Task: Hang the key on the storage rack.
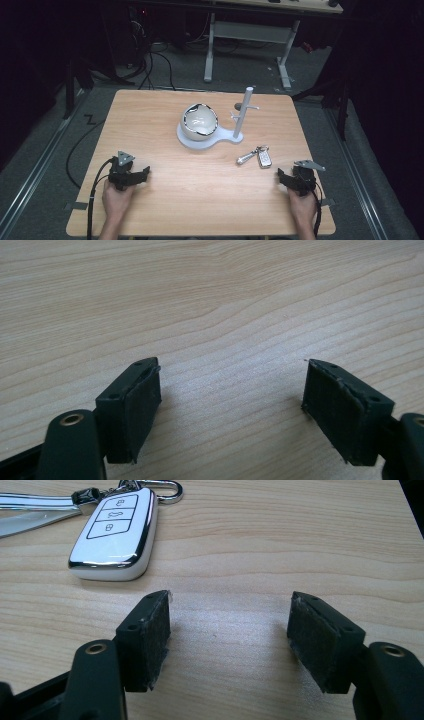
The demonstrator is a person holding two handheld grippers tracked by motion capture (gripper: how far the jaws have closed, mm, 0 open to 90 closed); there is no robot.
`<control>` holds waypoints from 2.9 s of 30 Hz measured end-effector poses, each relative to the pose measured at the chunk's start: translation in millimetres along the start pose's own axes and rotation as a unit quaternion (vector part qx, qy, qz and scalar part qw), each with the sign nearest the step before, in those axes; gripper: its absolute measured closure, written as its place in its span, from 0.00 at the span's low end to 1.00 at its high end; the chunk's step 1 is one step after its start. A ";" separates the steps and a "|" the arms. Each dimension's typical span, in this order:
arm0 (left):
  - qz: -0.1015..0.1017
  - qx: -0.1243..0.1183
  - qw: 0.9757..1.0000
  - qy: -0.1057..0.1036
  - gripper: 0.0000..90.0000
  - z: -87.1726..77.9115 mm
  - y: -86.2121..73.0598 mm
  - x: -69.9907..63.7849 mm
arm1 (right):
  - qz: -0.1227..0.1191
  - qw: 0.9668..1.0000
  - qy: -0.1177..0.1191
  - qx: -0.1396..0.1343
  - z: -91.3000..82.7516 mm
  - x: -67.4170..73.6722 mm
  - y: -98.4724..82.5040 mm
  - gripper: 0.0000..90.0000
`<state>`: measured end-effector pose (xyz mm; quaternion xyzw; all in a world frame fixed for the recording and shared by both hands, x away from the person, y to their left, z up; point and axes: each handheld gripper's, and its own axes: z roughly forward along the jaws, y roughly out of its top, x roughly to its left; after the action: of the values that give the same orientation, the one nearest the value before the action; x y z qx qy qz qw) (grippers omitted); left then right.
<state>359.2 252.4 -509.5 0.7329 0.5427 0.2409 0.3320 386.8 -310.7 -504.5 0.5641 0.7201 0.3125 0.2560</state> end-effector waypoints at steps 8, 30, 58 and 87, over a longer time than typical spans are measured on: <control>-0.001 0.000 1.000 0.000 0.27 0.0 0.0 0.1 | -0.001 1.000 0.002 -0.001 -0.1 0.6 0.0 0.40; -0.001 0.000 1.000 0.000 0.27 0.0 0.0 0.1 | -0.021 0.997 0.064 -0.023 -6.7 21.6 14.3 0.57; 0.000 0.001 1.000 0.000 0.27 -0.2 0.1 0.2 | -0.042 0.999 0.026 0.021 48.0 56.6 57.0 0.46; 0.001 0.001 1.000 0.000 0.26 -0.2 0.1 -0.1 | -0.058 0.996 0.058 -0.044 15.9 43.3 61.2 0.57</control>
<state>359.0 252.4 -509.3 0.7337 0.5425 0.2405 0.3308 428.2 -255.8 -470.7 0.4907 0.7506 0.3610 0.2561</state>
